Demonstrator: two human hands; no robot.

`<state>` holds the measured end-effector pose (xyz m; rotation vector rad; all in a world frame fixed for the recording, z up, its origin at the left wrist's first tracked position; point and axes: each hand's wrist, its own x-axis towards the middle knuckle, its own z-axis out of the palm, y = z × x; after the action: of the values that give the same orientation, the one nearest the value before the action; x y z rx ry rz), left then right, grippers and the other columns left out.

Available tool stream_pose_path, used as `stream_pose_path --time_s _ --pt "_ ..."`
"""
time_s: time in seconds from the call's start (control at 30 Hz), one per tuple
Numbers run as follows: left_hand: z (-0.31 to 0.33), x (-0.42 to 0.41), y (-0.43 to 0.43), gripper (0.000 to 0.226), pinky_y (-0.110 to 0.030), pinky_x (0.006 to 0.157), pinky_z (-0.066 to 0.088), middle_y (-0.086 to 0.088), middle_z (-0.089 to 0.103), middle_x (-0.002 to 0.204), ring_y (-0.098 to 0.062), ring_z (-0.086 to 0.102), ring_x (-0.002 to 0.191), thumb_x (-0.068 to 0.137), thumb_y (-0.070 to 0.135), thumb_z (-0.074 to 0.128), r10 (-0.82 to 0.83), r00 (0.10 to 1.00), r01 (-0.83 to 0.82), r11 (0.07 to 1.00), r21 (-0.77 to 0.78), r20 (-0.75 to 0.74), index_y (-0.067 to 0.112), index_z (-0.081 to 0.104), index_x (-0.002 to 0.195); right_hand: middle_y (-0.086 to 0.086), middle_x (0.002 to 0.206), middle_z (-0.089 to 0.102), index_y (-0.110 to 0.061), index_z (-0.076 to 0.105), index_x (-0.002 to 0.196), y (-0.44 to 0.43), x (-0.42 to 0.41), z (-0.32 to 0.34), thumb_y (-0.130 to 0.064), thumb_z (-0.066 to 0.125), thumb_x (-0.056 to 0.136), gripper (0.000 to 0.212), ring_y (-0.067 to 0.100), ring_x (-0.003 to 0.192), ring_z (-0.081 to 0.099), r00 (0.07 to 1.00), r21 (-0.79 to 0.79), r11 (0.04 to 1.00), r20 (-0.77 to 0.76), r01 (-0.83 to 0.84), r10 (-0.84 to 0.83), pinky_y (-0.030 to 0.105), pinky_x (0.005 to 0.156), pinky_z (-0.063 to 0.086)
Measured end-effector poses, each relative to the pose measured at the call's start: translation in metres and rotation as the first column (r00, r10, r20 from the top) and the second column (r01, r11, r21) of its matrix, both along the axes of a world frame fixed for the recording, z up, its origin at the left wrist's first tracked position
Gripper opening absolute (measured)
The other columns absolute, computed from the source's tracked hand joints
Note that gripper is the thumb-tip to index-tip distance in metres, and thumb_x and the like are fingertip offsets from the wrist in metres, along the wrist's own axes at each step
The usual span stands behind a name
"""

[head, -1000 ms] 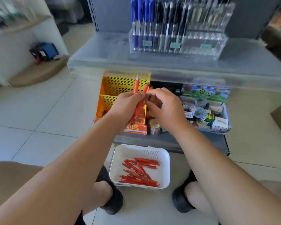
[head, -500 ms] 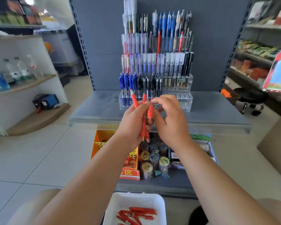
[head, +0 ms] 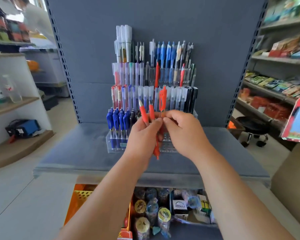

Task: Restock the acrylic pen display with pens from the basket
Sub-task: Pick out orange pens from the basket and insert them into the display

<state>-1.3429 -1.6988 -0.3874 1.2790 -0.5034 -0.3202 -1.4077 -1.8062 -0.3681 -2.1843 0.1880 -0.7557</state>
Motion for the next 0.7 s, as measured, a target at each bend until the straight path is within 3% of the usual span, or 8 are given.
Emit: stream_pose_path --time_s 0.07,0.13,0.2,0.3,0.37,0.5,0.6,0.7 --pt "-0.001 0.008 -0.004 0.015 -0.031 0.054 0.044 -0.002 0.059 0.069 -0.015 0.053 0.059 0.099 0.017 0.056 0.035 0.998 -0.036 0.999 0.017 0.047 0.016 0.068 0.107 0.002 0.071 0.067 -0.020 0.070 0.085 -0.005 0.010 -0.001 -0.019 0.047 0.102 0.028 0.015 0.060 0.057 1.000 0.005 1.000 -0.005 -0.001 0.001 0.034 0.061 0.049" --pt "0.001 0.011 -0.010 0.012 -0.029 0.055 0.047 0.000 0.061 0.069 -0.015 0.055 0.061 0.098 0.019 0.058 0.057 0.994 -0.060 0.998 0.026 0.090 0.019 0.069 0.104 0.018 0.079 0.068 -0.010 0.071 0.087 -0.011 0.017 -0.001 -0.022 0.047 0.100 0.029 0.034 0.068 0.058 1.000 0.062 0.998 0.023 -0.001 0.000 0.045 0.064 0.050" --pt "0.003 0.013 -0.015 0.009 -0.026 0.055 0.048 0.003 0.061 0.066 -0.013 0.056 0.059 0.097 0.020 0.060 0.089 0.987 -0.092 0.995 0.021 0.132 0.022 0.069 0.099 0.021 0.081 0.069 -0.008 0.072 0.088 -0.016 0.019 0.001 -0.028 0.048 0.100 0.033 0.039 0.078 0.060 0.999 0.100 0.995 0.045 -0.007 0.003 0.050 0.070 0.052" --pt "-0.001 0.014 -0.016 0.007 -0.021 0.057 0.050 0.002 0.061 0.066 -0.010 0.058 0.059 0.094 0.018 0.063 0.128 0.968 -0.133 0.991 0.010 0.215 0.021 0.069 0.092 -0.003 0.054 0.057 -0.012 0.074 0.090 -0.021 0.017 -0.006 -0.030 0.050 0.101 0.032 0.020 0.053 0.048 1.000 0.074 0.997 0.028 -0.007 0.005 0.036 0.056 0.044" --pt "-0.005 0.016 -0.017 0.009 -0.021 0.057 0.049 0.001 0.062 0.064 -0.008 0.059 0.058 0.093 0.017 0.064 0.113 0.964 -0.130 0.990 0.055 0.241 0.020 0.068 0.086 -0.010 0.048 0.046 -0.017 0.074 0.089 -0.023 0.018 -0.016 -0.029 0.050 0.102 0.030 0.009 0.049 0.041 1.000 0.075 0.997 -0.005 0.011 -0.011 0.030 0.053 0.037" --pt "-0.006 0.016 -0.020 0.008 -0.031 0.054 0.052 -0.001 0.064 0.065 -0.010 0.062 0.060 0.094 0.019 0.063 0.126 0.962 -0.152 0.984 0.089 0.243 0.018 0.068 0.087 -0.001 0.067 0.066 -0.022 0.073 0.092 -0.018 0.018 -0.019 -0.029 0.047 0.103 0.029 0.019 0.059 0.057 1.000 0.128 0.992 0.004 -0.013 0.013 0.033 0.058 0.047" --pt "-0.005 0.012 -0.021 0.011 -0.052 0.060 0.055 -0.020 0.060 0.074 -0.032 0.057 0.061 0.093 0.021 0.063 0.158 0.951 -0.182 0.981 0.067 0.267 0.012 0.065 0.087 0.004 0.083 0.072 -0.021 0.075 0.094 -0.012 0.020 -0.015 -0.027 0.050 0.102 0.027 0.022 0.079 0.066 0.999 0.196 0.980 0.053 -0.011 0.000 0.034 0.072 0.054" --pt "-0.008 0.013 -0.020 0.014 -0.052 0.057 0.053 -0.028 0.055 0.076 -0.033 0.050 0.058 0.092 0.022 0.064 0.154 0.943 -0.186 0.979 0.084 0.296 0.012 0.064 0.083 0.006 0.083 0.072 -0.019 0.075 0.093 -0.013 0.021 -0.018 -0.029 0.054 0.100 0.024 0.026 0.081 0.066 0.997 0.206 0.978 0.061 0.029 -0.042 0.047 0.073 0.056"
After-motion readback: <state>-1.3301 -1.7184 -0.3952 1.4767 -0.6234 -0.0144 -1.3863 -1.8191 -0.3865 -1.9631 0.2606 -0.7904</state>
